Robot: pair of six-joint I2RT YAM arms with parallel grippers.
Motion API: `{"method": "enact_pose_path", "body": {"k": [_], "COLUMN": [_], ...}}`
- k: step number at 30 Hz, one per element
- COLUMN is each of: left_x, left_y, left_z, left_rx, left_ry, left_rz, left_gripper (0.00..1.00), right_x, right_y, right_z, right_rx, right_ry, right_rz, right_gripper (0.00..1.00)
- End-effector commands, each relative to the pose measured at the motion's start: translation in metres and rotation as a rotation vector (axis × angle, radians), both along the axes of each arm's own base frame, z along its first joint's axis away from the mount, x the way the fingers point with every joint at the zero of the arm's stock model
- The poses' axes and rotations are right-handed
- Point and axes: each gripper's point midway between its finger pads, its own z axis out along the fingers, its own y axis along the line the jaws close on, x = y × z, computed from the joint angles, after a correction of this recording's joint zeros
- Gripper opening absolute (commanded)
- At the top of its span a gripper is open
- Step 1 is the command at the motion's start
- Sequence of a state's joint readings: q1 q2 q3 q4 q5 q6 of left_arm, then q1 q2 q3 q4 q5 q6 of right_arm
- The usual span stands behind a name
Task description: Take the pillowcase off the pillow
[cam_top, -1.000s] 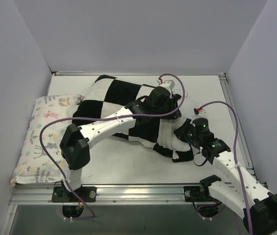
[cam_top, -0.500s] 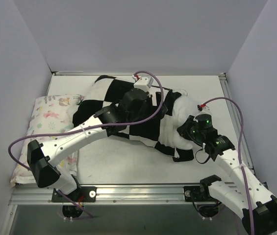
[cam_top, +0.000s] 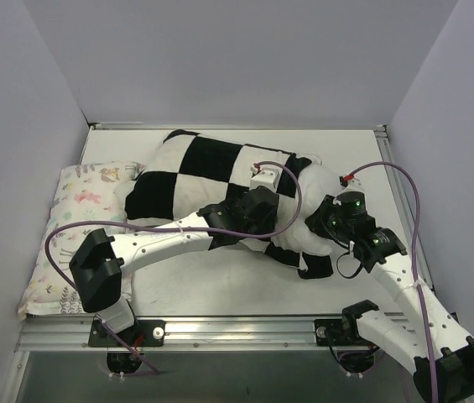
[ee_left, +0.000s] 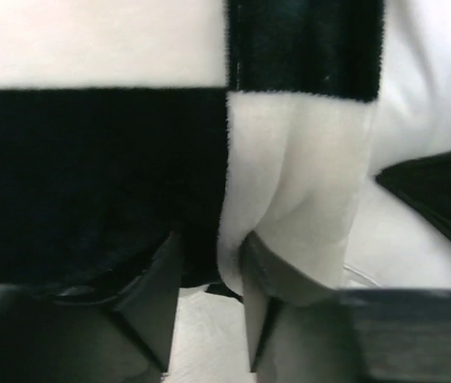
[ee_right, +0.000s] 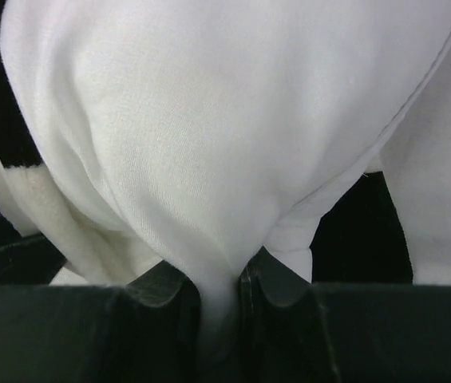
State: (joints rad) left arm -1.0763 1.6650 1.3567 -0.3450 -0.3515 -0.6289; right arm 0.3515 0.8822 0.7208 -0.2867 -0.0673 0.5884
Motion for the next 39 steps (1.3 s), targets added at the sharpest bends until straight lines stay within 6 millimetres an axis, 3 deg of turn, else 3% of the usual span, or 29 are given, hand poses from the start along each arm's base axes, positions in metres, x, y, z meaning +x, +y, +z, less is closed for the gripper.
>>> {"method": "enact_pose_path", "body": {"k": [1,2,4,5,7,8,11,12,14,15,16,17,19,21,23,26,27,28,29,32,36,39], "left_x": [0.027,0.032,0.040,0.053,0.059,0.071,0.080,0.085,0.085,0.088,0.090,0.087,0.090,0.084,0.069,0.051,0.045,0.040,0.034,0.020,0.011,0.003], "left_y": [0.040,0.051,0.077,0.096,0.120,0.142,0.192,0.219,0.247,0.273,0.280,0.283,0.274,0.255,0.231,0.198,0.196,0.192,0.186,0.177,0.169,0.163], "left_z": [0.024,0.026,0.027,0.027,0.026,0.025,0.032,0.037,0.031,0.034,0.033,0.018,0.010,-0.011,-0.035,-0.047,-0.055,-0.059,-0.061,-0.070,-0.075,-0.079], "left_rx": [0.040,0.056,0.078,0.080,0.073,0.079,0.113,0.118,0.096,0.069,0.029,0.023,-0.002,0.002,0.009,-0.044,-0.050,-0.050,-0.051,-0.053,-0.061,-0.053], "left_ry": [-0.098,-0.110,-0.111,-0.103,-0.091,-0.088,-0.111,-0.109,-0.091,-0.092,-0.090,-0.052,-0.031,0.024,0.063,0.065,0.073,0.077,0.080,0.095,0.104,0.110], "left_rz": [0.170,0.205,0.253,0.305,0.347,0.404,0.554,0.628,0.721,0.798,0.829,0.824,0.786,0.723,0.648,0.559,0.548,0.536,0.514,0.474,0.444,0.418], "left_gripper": [0.39,0.18,0.04,0.00,0.00,0.00,0.00,0.00,0.00,0.00,0.00,0.00,0.00,0.00,0.00,0.00,0.00,0.00,0.00,0.00,0.00,0.00], "right_x": [0.014,0.015,0.018,0.019,0.021,0.024,0.027,0.030,0.032,0.034,0.035,0.036,0.038,0.039,0.037,0.032,0.030,0.030,0.028,0.024,0.023,0.039], "right_y": [-0.009,-0.011,-0.018,-0.020,-0.024,-0.032,-0.046,-0.050,-0.058,-0.059,-0.061,-0.062,-0.062,-0.059,-0.057,-0.059,-0.059,-0.060,-0.060,-0.065,-0.064,-0.054], "right_z": [0.037,0.039,0.044,0.053,0.063,0.072,0.081,0.089,0.093,0.096,0.098,0.097,0.098,0.093,0.078,0.057,0.055,0.056,0.061,0.079,0.096,0.092], "right_rx": [-0.011,-0.011,-0.002,0.006,0.026,0.030,0.029,0.038,0.063,0.073,0.082,0.088,0.098,0.105,0.098,0.080,0.072,0.058,0.057,0.039,0.059,0.078], "right_ry": [-0.086,-0.078,-0.082,-0.095,-0.107,-0.119,-0.116,-0.130,-0.125,-0.130,-0.132,-0.123,-0.123,-0.110,-0.082,-0.049,-0.051,-0.061,-0.078,-0.117,-0.154,-0.109], "right_rz": [-0.036,-0.041,-0.062,-0.069,-0.080,-0.105,-0.158,-0.172,-0.202,-0.208,-0.213,-0.219,-0.217,-0.201,-0.194,-0.187,-0.177,-0.169,-0.170,-0.178,-0.191,-0.147], "right_gripper": [0.00,0.00,0.00,0.00,0.00,0.00,0.00,0.00,0.00,0.00,0.00,0.00,0.00,0.00,0.00,0.00,0.09,0.23,0.55,0.82,0.93,0.95]}}
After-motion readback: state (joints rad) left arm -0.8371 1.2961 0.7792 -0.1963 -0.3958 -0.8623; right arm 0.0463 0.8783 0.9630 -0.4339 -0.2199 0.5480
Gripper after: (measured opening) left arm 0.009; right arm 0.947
